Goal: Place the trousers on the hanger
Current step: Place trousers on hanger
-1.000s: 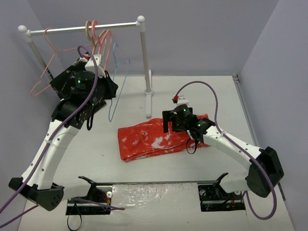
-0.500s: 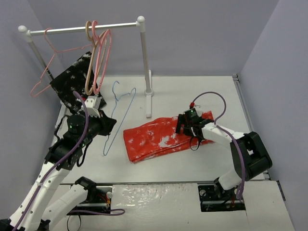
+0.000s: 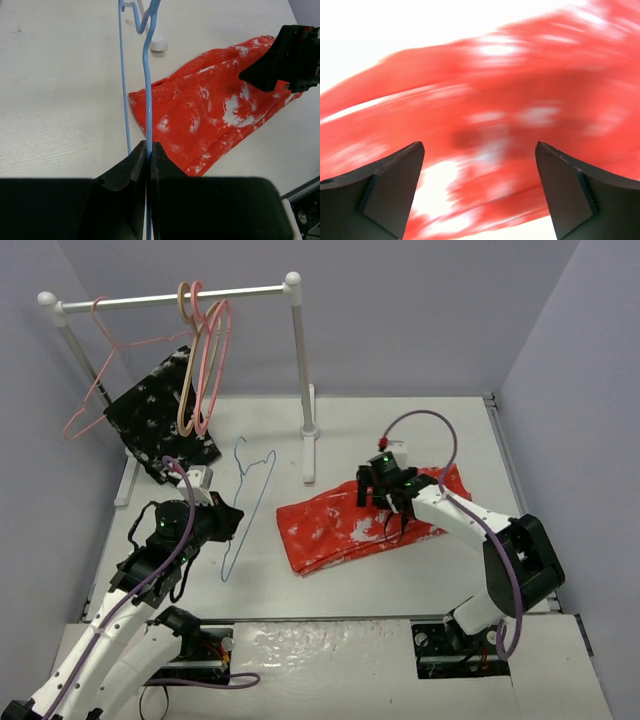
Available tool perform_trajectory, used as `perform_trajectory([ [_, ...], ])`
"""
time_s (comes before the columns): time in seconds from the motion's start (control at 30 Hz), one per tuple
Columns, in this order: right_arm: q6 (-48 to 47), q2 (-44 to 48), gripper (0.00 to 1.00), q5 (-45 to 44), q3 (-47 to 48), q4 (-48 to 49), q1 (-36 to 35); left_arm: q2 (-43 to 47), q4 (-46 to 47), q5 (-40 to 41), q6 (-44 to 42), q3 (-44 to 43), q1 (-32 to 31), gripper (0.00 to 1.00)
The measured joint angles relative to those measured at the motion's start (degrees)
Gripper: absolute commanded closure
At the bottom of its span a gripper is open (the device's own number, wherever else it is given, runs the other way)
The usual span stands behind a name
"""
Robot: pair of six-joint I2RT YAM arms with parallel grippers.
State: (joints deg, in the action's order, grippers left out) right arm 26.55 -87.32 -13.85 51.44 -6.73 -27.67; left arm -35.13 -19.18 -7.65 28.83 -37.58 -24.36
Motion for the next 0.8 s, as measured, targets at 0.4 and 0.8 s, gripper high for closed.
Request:
perform_trajectory([
  [0.4,-5.65,-10.68,0.31,3.23,18.08,1.76,-31.41,4.36,1.07,6.72,1.82,6.97,0.00,1.00],
  [0.8,-3.55,-24.66,0.34,3.05,20.63,1.15,-34.70,6.97,0.94,8.78,3.13,7.40,0.00,1.00],
])
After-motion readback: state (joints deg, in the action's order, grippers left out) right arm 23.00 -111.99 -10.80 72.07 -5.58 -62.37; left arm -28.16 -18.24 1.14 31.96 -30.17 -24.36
